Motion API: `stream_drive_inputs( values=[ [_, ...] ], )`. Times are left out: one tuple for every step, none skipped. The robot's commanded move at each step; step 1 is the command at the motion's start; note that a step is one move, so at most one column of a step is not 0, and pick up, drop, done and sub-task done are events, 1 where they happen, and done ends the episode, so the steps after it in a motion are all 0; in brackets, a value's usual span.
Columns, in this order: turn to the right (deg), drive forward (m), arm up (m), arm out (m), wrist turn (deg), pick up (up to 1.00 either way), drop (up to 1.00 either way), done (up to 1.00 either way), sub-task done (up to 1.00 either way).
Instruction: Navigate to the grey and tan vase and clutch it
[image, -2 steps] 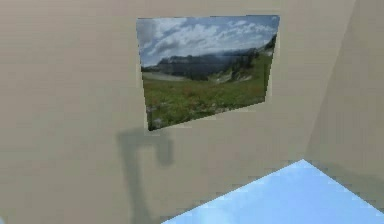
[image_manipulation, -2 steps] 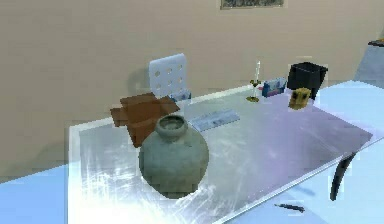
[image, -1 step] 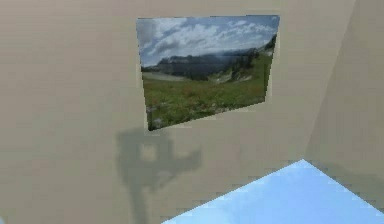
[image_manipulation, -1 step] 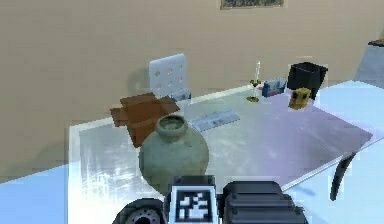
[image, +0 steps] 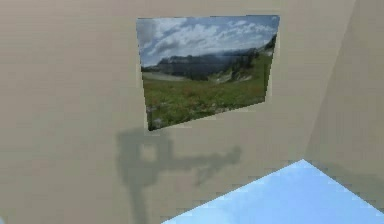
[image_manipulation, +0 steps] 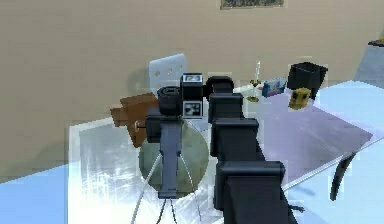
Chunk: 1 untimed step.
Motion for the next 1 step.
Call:
stream_drive_inputs(
  values=[
    [0.0, 0.00, 0.00, 0.00, 45.0, 0.00, 0.00, 0.00, 0.00]
  ],
)
